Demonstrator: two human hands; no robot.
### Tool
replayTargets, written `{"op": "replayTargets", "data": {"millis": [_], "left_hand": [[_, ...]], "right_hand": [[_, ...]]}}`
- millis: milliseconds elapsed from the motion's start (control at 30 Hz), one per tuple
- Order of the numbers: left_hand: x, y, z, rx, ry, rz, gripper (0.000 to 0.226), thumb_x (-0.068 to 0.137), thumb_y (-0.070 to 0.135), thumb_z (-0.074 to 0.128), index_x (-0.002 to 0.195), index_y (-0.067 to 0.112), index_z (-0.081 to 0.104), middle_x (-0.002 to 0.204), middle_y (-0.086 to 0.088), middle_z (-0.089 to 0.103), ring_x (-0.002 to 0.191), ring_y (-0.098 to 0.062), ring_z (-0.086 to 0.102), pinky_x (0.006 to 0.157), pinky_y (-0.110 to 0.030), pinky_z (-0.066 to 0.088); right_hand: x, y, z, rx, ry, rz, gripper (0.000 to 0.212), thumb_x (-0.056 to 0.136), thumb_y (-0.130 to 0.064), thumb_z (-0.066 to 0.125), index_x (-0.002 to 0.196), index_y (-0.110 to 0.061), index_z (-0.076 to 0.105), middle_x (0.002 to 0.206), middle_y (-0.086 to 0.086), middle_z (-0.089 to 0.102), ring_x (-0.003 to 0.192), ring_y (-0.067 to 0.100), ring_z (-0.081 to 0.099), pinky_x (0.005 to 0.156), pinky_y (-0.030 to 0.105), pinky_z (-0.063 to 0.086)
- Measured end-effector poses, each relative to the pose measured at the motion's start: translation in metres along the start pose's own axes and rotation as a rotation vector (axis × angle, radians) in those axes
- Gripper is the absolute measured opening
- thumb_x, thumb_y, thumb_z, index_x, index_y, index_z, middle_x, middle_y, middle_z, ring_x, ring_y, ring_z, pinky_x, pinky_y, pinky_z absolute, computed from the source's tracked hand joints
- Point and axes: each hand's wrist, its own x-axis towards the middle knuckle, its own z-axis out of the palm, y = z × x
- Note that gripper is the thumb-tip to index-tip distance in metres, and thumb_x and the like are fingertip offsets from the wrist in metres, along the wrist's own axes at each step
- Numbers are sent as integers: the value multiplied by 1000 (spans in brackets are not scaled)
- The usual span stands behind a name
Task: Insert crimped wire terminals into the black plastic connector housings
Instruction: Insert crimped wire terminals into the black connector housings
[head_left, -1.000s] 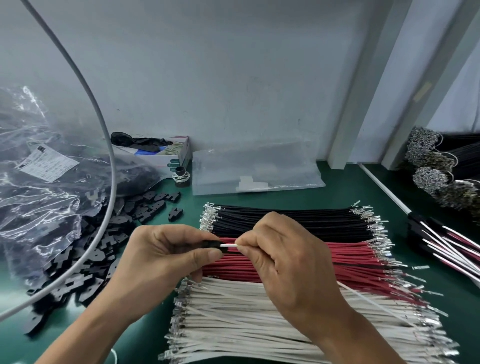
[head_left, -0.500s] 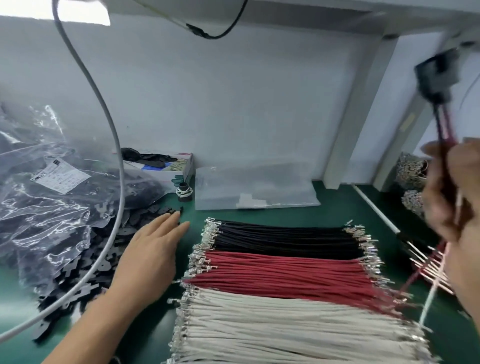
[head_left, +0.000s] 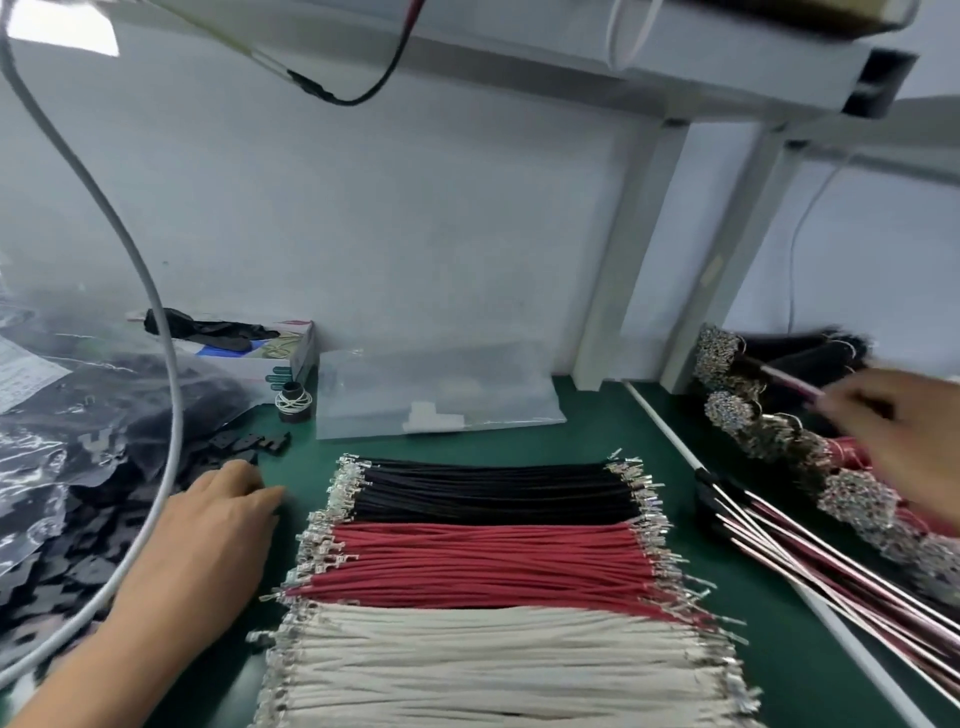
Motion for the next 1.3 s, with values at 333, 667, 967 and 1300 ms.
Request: {"op": "replayTargets", "data": {"millis": [333,667,967,1300], "left_hand": [[-1,2,-10,-115,10,-119,24,62,0,88,79,14,79,79,-2,70,63,-30,70,51,-29,45],[-4,6,-7,-192,195,-107,38,66,-11,87,99,7,82,90,-6,67,63,-31,68,51,-19,27],[-7,9,-9,-345,330,-140,40,79,1,83,119,5,74,97,-5,61,57,-28,58,49,-32,45],[-10,11,-13,-547,387,-129,21,81,0,82,97,13,76,94,6,69,70,-16,67,63,-40,61]], "right_hand": [[-53,-21,51,44,-192,116,19,83,-28,78,99,-19,78,94,1,63,93,31,63,81,45,54],[-20,-259,49,673,-368,-326,16,95,-33,66,106,-35,77,102,-17,67,96,4,60,82,25,47],[-16,-311,76,640,-494,-382,12,91,-36,70,100,-33,77,105,-13,72,99,10,64,81,30,50],[-14,-294,61,608,-40,-522,23,95,-7,63,111,-22,71,95,-7,56,86,13,55,65,24,43]]}}
